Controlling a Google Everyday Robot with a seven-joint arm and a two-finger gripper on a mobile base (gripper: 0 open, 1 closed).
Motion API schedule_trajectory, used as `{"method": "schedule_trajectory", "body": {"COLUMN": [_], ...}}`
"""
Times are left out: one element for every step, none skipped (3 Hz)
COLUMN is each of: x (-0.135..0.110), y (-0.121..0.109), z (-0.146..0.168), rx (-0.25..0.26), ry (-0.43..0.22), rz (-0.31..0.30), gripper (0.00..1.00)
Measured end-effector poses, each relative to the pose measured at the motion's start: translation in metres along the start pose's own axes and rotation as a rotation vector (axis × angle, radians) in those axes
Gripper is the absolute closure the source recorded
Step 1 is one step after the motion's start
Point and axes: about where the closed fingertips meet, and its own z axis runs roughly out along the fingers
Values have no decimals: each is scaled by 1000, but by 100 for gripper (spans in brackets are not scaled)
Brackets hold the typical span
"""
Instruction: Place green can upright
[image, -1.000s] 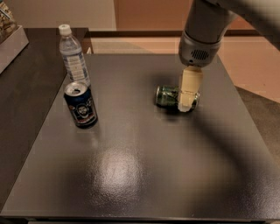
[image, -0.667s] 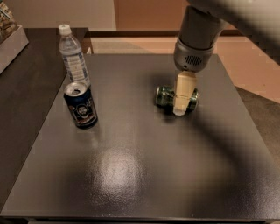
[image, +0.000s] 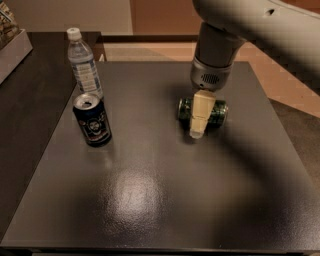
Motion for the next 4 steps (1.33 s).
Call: {"method": "schedule_trajectory", "body": {"x": [-3,-3,-2,-2], "y": [2,2,2,2], "z": [10,10,13,17], "rx": [-16,-16,-21,-25], "ry": [9,9,13,17], "rz": [2,2,5,6], "gripper": [0,0,0,18]}}
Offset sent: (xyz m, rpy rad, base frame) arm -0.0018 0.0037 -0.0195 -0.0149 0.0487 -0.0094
